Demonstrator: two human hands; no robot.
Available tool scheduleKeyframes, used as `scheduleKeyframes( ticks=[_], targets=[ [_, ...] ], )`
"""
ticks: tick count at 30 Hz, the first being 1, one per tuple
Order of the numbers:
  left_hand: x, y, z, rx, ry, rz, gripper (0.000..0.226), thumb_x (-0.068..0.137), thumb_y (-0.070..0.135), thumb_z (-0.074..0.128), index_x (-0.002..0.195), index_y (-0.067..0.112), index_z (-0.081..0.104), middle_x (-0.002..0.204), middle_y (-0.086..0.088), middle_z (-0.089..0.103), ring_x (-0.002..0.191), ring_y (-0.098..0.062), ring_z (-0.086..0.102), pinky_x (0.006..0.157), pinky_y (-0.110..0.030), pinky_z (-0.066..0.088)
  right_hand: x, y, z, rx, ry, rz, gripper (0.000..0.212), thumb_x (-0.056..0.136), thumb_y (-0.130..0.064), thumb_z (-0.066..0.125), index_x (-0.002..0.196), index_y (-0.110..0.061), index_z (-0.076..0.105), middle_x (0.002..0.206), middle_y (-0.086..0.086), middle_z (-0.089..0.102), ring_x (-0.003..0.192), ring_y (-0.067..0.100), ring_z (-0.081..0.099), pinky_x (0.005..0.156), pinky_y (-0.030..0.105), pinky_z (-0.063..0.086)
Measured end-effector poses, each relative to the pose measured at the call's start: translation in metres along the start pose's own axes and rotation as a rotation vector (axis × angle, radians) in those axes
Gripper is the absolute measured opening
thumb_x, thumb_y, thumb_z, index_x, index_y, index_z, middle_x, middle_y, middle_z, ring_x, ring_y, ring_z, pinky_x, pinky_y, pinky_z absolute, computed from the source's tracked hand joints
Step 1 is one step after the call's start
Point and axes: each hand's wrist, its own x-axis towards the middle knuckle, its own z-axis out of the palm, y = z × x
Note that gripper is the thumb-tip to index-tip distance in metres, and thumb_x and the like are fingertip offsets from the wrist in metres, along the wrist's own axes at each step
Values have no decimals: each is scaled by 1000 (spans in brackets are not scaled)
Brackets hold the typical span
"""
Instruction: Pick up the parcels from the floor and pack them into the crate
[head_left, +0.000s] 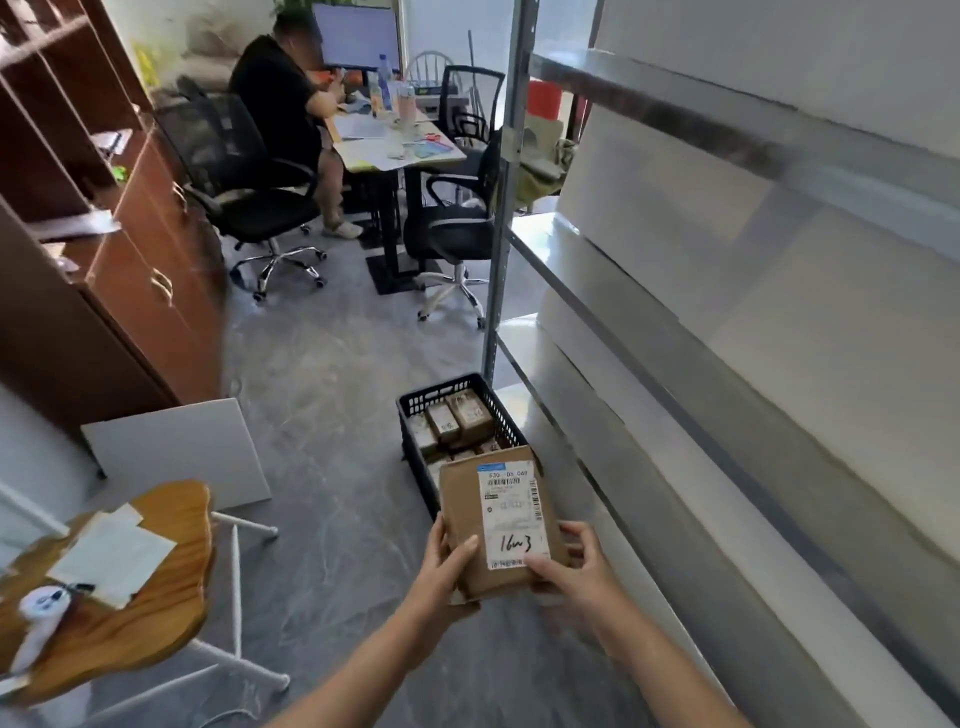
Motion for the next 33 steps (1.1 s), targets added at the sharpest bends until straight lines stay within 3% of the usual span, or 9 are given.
scheduleKeyframes(
  ticks=[3, 5, 11, 14, 18, 22, 26, 30, 33],
  targets=[
    [40, 30, -1, 5, 37, 13, 77, 75, 52, 69, 136, 62, 23, 139, 20, 48, 120, -15, 55, 91, -48, 50, 61, -25, -4, -44, 2, 74, 14, 91, -22, 66, 102, -25, 59, 106, 9, 66, 90, 31, 71, 63, 52, 60],
    [64, 44, -6, -9, 37, -24, 64, 86, 43, 63, 131, 63, 22, 138, 19, 48, 119, -12, 54, 94, -49, 49, 96, -39, -2, -126, 23, 106, 5, 95, -26, 59, 98, -23, 62, 104, 10, 68, 91, 31, 71, 65, 52, 61],
    [148, 68, -10, 85, -19, -135, 70, 104, 20, 41, 148, 46, -7, 138, 12, 45, 115, -13, 54, 99, -46, 48, 183, -55, 8, -533, 15, -19, 15, 90, -41, 61, 98, -33, 52, 97, -16, 67, 87, 5, 66, 75, 37, 56],
    [204, 77, -10, 156, 8, -151, 63, 104, 21, 37, 149, 46, 0, 129, 12, 52, 111, -14, 57, 94, -45, 52, 230, -64, 14, -579, 23, 7, 21, 89, -39, 66, 98, -28, 50, 98, -14, 66, 87, 3, 64, 69, 27, 51],
    [285, 89, -23, 242, 21, -141, 66, 102, 22, 36, 150, 46, -2, 145, 5, 45, 123, -21, 52, 101, -46, 48, 304, -77, 22, -622, 73, 93, 25, 87, -32, 70, 98, -16, 54, 95, -9, 63, 79, -3, 55, 58, 18, 38],
    [359, 111, -41, 292, -29, -194, 65, 103, 21, 32, 152, 42, -6, 150, 3, 37, 132, -20, 43, 111, -41, 37, 383, -87, 39, -659, 83, 197, 31, 88, -29, 71, 103, -15, 47, 94, -7, 55, 74, 0, 50, 56, 18, 36],
    [433, 105, -68, 332, -44, -219, 67, 102, 20, 35, 152, 44, -3, 151, 5, 36, 134, -18, 42, 113, -40, 36, 457, -78, 59, -624, 39, 238, 40, 85, -19, 73, 120, -18, 52, 113, -7, 65, 98, 11, 61, 79, 28, 50],
    [502, 90, -92, 390, 156, -265, 64, 101, 17, 38, 153, 37, 6, 145, 4, 23, 126, -14, 38, 114, -35, 33, 530, -45, 84, -575, -42, 229, 59, 85, -21, 71, 138, -33, 48, 121, -14, 66, 112, 9, 62, 93, 36, 54],
    [550, 59, -109, 381, 299, -313, 62, 102, 12, 38, 153, 33, 12, 129, -3, 24, 112, -14, 40, 109, -27, 34, 584, -12, 100, -546, -68, 233, 46, 90, -14, 65, 130, -34, 55, 117, -15, 67, 106, 5, 62, 84, 23, 51]
  ],
)
